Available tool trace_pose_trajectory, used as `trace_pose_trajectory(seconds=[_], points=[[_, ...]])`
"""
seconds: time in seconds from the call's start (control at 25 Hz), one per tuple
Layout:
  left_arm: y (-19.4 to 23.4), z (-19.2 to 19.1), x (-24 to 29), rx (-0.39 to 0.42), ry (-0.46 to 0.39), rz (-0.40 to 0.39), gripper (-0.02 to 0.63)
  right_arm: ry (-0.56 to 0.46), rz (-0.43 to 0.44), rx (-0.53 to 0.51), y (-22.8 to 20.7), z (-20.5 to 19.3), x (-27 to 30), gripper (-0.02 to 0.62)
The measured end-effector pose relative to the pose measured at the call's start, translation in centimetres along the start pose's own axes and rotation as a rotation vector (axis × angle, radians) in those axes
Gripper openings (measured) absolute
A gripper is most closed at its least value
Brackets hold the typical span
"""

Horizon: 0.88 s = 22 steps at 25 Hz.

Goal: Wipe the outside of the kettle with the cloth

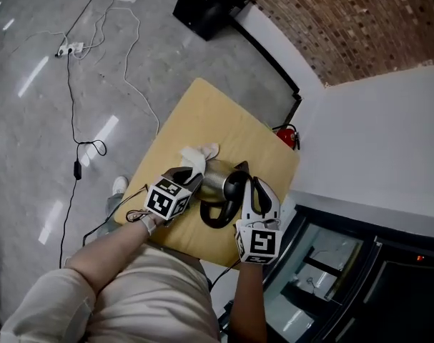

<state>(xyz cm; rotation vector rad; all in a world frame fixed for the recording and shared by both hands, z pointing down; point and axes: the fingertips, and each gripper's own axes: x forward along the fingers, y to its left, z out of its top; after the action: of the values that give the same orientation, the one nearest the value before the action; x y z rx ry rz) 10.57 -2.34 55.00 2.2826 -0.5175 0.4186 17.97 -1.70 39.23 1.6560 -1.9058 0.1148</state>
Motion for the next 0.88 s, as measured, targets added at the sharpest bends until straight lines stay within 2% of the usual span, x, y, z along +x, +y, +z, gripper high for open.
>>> trace_pose_trajectory(seconds=[0.08, 0.12, 0.16, 0.28, 0.32, 0.4, 0.44, 0.48, 0.56, 0.6, 0.64, 0.68, 0.76, 0.8, 0.88], points=[[0.9, -3.0, 0.6, -0.049, 0.072, 0.011, 0.06, 0.012, 0.02, 0.025, 1.2, -0.8, 0.7, 0.013], [-0.2, -2.8, 0.1, -0.046, 0.064, -0.014, 0.06, 0.009, 0.012, 0.035, 1.6, -1.1, 0.8, 0.013], [-2.3, -1.3, -0.9, -0.027, 0.018, -0.057, 0.06, -0.001, -0.004, 0.037, 1.7, -1.1, 0.9, 0.023], [-10.6, 4.9, -4.0, 0.071, -0.188, -0.243, 0.06, -0.023, -0.034, 0.029, 1.7, -1.0, 1.0, 0.023], [-12.1, 6.0, -4.2, 0.087, -0.234, -0.277, 0.06, -0.023, -0.038, 0.039, 1.4, -1.1, 1.0, 0.023], [-11.6, 5.7, -3.5, 0.066, -0.272, -0.267, 0.058, -0.016, -0.043, 0.069, 0.8, -1.3, 1.0, 0.023], [-9.9, 4.3, -2.8, 0.027, -0.248, -0.227, 0.058, -0.015, -0.042, 0.082, 0.6, -1.4, 1.0, 0.023], [-7.7, 1.9, -2.0, -0.037, -0.184, -0.173, 0.058, -0.016, -0.039, 0.096, 0.4, -1.4, 1.0, 0.023], [-3.7, -4.5, -0.1, -0.198, 0.013, -0.099, 0.058, -0.017, -0.025, 0.115, 0.3, -1.5, 1.0, 0.023], [-3.1, -6.7, 0.4, -0.245, 0.09, -0.104, 0.058, -0.011, -0.021, 0.114, 0.4, -1.5, 1.1, 0.023], [-3.8, -7.3, 0.3, -0.241, 0.114, -0.137, 0.058, -0.003, -0.019, 0.107, 0.5, -1.5, 1.1, 0.023], [-5.5, -6.0, -0.3, -0.191, 0.08, -0.188, 0.058, 0.003, -0.018, 0.101, 0.6, -1.5, 1.1, 0.023], [-10.3, -0.4, -2.4, -0.062, -0.09, -0.31, 0.058, 0.003, -0.009, 0.107, 0.5, -1.5, 1.1, 0.023], [-12.2, 2.3, -3.2, -0.037, -0.172, -0.365, 0.056, 0.002, -0.002, 0.112, 0.5, -1.6, 1.1, 0.022], [-13.3, 4.8, -3.5, -0.055, -0.266, -0.443, 0.059, 0.002, 0.009, 0.114, 0.6, -1.6, 1.2, 0.023]])
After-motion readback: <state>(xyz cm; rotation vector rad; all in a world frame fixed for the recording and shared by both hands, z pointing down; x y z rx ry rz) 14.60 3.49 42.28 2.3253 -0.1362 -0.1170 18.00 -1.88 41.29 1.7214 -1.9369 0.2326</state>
